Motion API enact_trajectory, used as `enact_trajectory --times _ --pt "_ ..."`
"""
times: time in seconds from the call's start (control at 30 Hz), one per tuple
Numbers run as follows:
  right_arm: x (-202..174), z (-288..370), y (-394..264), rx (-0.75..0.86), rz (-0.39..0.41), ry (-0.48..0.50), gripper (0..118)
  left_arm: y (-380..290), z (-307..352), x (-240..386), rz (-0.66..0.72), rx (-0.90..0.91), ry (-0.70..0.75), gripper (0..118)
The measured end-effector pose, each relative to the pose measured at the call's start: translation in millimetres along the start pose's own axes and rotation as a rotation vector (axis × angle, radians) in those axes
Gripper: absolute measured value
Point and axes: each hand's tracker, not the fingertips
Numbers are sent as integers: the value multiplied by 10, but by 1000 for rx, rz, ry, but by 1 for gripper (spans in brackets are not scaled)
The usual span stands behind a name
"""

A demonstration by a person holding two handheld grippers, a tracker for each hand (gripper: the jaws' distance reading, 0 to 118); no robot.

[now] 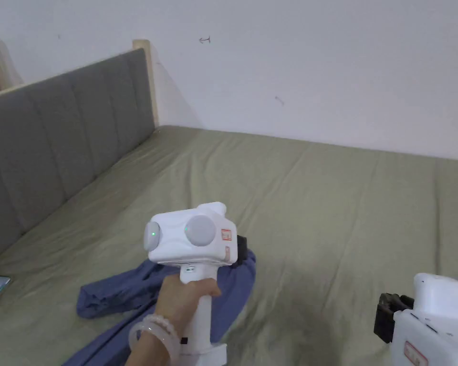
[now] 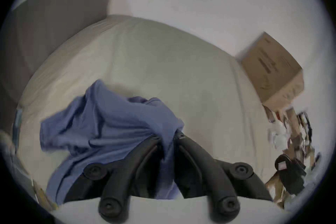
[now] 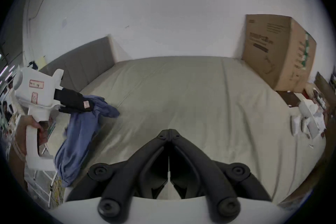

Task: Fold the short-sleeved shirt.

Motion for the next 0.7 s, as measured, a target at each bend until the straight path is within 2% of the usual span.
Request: enact_trajectory --times 0.13,0.2,0.27,0.33,0.4,0.47,0.53,0.6,0.7 --pt "555 365 125 75 -32 -152 0 -21 -253 1020 -72 -34 -242 8" --pt "835 548 137 95 -77 -201 0 -97 -315 1586 -118 -64 -358 8" --pt "1119 741 101 115 -140 -244 0 -302 -181 2238 -225 -108 -449 8" --pt "1334 871 45 125 -167 -299 0 -494 -165 2726 -333 -126 -501 8" --pt "1512 966 -10 112 -157 -356 0 -632 -367 3001 -381 -144 -505 8" --pt "1660 1020 -83 88 -130 -425 0 -888 -567 3174 -277 -253 -521 8" --pt "1806 1055 -149 74 -156 -438 0 -1213 -863 3208 -236 -344 -497 8" --pt "1925 1078 -209 61 -210 -431 0 -1576 -1077 3222 -296 -418 -445 8" --pt "2005 1096 -271 48 -218 -443 0 -2045 -1346 3144 -371 -493 -381 8"
